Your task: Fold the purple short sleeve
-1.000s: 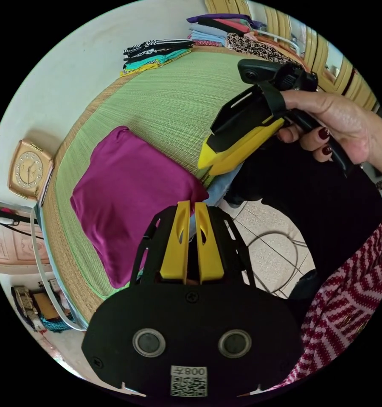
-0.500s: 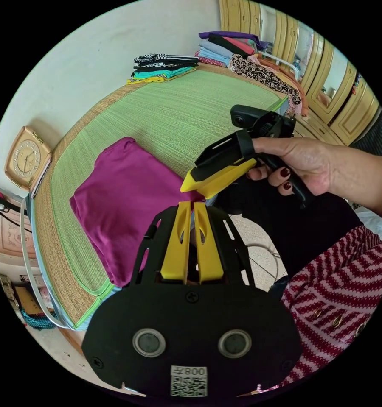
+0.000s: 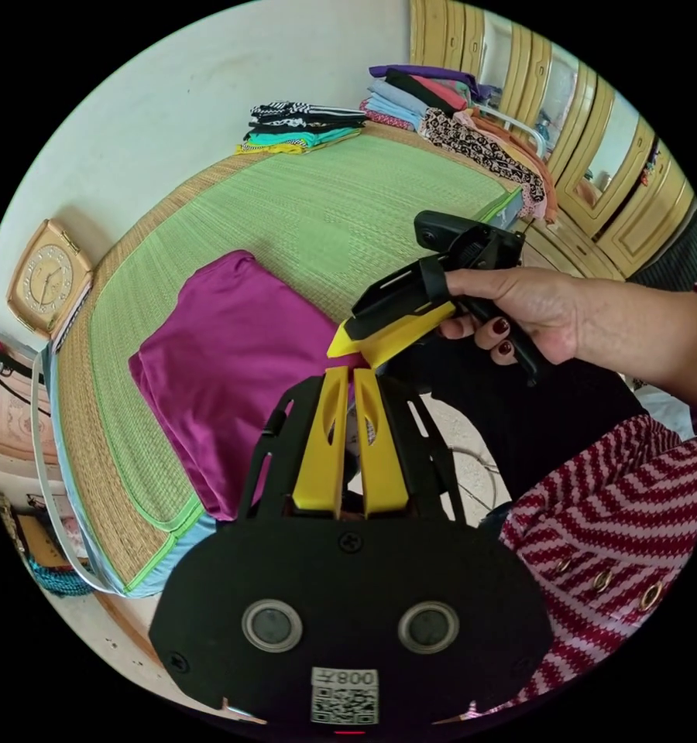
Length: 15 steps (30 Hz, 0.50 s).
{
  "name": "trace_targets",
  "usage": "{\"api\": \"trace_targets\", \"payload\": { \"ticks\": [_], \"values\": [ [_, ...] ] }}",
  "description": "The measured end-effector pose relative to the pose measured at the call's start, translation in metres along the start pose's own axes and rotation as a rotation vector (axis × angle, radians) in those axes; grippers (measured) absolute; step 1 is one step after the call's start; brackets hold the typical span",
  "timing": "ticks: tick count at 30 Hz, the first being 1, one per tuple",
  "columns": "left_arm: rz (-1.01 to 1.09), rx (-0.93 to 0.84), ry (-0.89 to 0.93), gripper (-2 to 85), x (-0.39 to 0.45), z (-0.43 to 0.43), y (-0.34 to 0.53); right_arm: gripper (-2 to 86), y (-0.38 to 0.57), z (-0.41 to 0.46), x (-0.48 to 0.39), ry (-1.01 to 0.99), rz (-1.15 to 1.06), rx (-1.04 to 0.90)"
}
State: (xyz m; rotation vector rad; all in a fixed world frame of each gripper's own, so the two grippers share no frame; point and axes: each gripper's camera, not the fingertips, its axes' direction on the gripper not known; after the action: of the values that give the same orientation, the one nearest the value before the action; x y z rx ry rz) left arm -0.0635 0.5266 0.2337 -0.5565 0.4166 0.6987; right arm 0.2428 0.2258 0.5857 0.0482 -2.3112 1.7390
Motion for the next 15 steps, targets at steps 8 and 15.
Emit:
{"api": "trace_targets", "payload": {
  "ticks": [8,15],
  "values": [
    [-0.136,-0.007,0.028,3.1,-0.043,-0.022,0.027,8.5,-0.007,0.002,-0.007,0.038,0.018,-0.006],
    [-0.455,-0.025,-0.039,4.9,-0.141,-0.048,0.08,8.4,-0.013,0.006,-0.012,0.053,0.021,-0.007]
  ]
}}
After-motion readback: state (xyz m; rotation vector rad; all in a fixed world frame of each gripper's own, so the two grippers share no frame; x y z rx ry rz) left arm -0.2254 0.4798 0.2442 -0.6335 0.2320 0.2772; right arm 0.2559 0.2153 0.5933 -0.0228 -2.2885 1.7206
